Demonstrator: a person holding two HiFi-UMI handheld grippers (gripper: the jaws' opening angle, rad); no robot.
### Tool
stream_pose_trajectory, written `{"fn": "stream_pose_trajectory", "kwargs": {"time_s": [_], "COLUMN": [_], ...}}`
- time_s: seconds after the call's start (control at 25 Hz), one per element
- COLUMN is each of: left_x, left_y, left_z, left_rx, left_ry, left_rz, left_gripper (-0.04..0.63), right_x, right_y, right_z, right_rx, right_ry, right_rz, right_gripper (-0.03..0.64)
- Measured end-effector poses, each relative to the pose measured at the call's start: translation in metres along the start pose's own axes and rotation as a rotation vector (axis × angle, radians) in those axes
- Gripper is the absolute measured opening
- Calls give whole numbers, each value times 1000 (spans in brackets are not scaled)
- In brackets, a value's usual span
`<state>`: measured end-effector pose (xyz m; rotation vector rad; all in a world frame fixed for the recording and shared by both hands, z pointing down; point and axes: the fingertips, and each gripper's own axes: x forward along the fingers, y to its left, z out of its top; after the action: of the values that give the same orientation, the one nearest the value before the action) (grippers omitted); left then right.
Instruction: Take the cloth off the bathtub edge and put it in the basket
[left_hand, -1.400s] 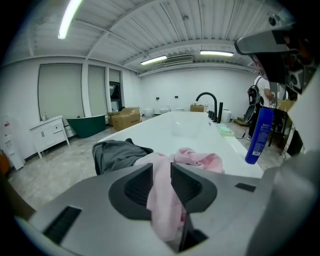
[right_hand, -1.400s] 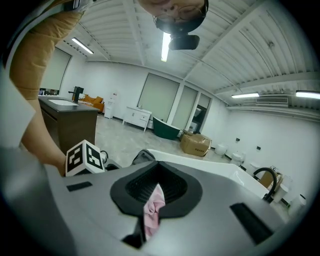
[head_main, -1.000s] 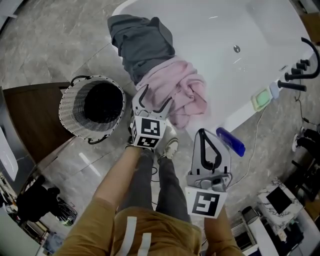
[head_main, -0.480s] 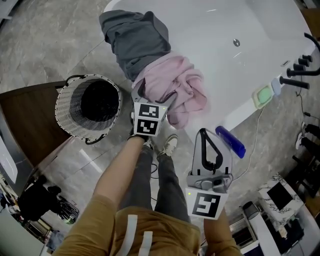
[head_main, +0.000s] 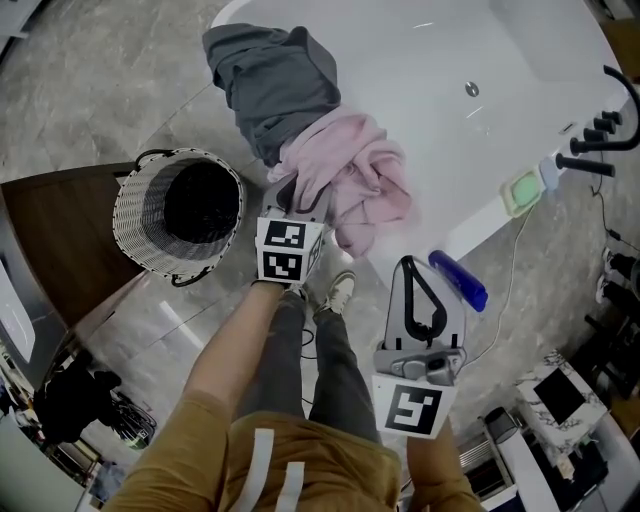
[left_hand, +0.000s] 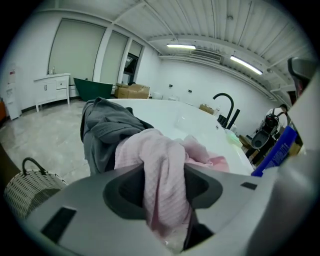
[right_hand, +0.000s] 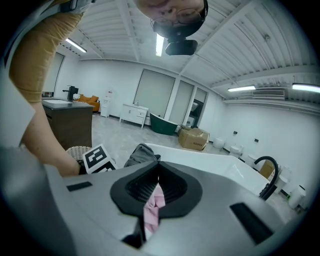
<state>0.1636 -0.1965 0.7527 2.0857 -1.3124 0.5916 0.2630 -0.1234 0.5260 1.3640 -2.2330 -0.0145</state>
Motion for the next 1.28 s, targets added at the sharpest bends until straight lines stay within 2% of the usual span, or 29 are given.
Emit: {"fn": "stream_pose_trajectory", "kwargs": {"time_s": [0.08, 0.24, 0.64, 0.96, 1.12, 1.28], "left_x": [-5, -25, -129, -257, -326, -385], "left_y": [-5, -19, -55, -96, -112, -126], "left_z": [2, 19, 110, 208, 250, 272], "left_rx": [15, -9, -57, -5, 32, 88], "left_ry": [-6, -65, -265, -495, -596, -671], "left_rz": [-12, -60, -140, -191, -168, -128], "left_gripper": [167, 144, 128, 128, 129, 129], "right_x": [-5, -16, -68, -116, -141, -156], "right_y": [0, 2, -21, -33, -41, -46], "right_z": [-2, -1, 32, 83, 114, 143], "right_rx": [5, 7, 38, 37, 1, -1], "right_ry": [3, -5, -41, -131, -184, -256], "right_rz": [-4, -8, -67, -71, -63, -65], "right_gripper": [6, 6, 6, 6, 6, 6]}}
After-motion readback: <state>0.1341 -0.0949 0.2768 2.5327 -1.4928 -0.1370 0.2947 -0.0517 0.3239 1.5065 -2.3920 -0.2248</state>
